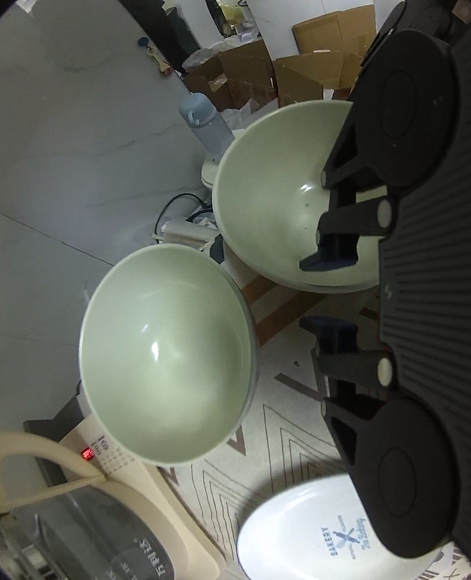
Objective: Organize plates and bowls
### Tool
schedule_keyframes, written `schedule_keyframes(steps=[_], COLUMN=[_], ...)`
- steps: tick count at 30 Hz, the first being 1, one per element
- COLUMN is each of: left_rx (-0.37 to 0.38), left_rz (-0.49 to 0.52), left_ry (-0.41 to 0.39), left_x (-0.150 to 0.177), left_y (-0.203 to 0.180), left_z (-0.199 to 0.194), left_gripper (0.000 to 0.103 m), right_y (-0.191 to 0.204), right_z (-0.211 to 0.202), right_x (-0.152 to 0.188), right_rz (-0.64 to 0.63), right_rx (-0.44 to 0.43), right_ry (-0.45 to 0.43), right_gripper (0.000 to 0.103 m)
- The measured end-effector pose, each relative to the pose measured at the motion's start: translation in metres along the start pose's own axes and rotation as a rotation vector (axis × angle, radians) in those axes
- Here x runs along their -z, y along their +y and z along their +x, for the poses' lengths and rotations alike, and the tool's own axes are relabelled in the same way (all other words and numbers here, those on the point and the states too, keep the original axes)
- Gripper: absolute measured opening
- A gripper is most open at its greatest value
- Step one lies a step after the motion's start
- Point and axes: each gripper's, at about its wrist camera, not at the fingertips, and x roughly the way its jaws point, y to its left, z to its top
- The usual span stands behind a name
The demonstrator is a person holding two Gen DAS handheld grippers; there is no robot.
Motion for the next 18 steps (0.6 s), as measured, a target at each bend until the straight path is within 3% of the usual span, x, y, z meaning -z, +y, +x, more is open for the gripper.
schedule_keyframes(steps=[3,7,18], left_rx=[0.01,0.014,0.057], left_rz=[0.003,0.015,0.014], left_ry=[0.016,0.031,-0.014], left_x=[-0.004,-0.006,-0.006], left_y=[-0.001,-0.003,-0.008], left_z=[0.006,0.013,-0.005], left_gripper=[0.01,0.008,0.008], right_y=[0.004,0.003,-0.002], right_z=[0.009,0.014,-0.011], right_x=[0.0,0.003,-0.002], right_rz=[-0.009,-0.012,0.012], right_rx=[-0.001,0.037,0.03], right_ry=[0.027,0.025,-0.042], right_gripper=[0.035,0.018,0.013])
